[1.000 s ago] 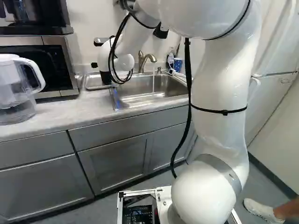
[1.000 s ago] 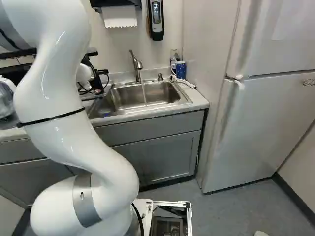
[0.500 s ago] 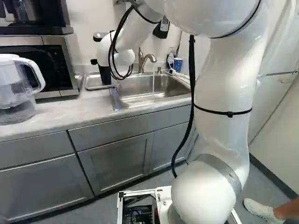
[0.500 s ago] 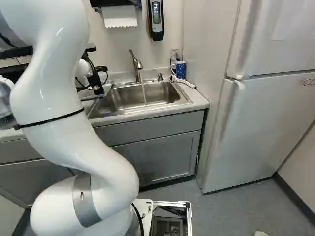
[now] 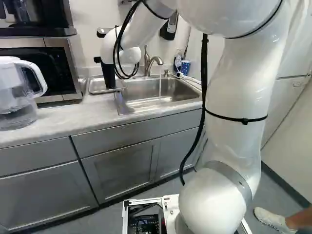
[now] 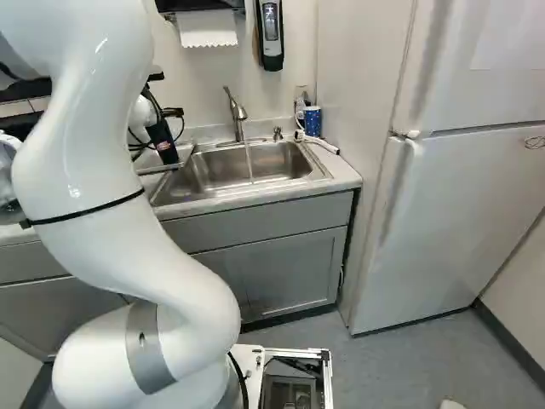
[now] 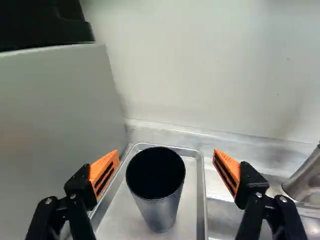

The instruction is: Rinse the cup and place it in the tray

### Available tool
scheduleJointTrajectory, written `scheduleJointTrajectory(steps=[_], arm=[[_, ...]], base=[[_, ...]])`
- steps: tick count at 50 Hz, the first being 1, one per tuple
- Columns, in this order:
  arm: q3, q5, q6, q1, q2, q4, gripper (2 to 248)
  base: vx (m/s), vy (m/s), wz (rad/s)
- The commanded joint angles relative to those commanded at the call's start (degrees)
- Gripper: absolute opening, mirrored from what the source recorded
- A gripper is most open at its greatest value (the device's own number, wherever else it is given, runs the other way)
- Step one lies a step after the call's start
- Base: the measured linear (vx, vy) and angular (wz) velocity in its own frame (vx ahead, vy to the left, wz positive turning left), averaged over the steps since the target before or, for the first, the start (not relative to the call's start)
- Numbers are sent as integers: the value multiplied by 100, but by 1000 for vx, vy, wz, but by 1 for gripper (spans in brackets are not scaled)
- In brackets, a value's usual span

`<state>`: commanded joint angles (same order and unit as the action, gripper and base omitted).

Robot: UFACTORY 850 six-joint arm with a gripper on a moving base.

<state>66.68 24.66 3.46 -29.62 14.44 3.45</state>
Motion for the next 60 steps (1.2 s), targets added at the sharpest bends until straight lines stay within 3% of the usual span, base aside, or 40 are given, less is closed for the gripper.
scheduleJointTrajectory(steps=[27,60], arm=[[104,-100,0,33,-199,0,247],[-120,-347,0,435,-770,0,247]], base=[[0,0,0],[0,0,0]])
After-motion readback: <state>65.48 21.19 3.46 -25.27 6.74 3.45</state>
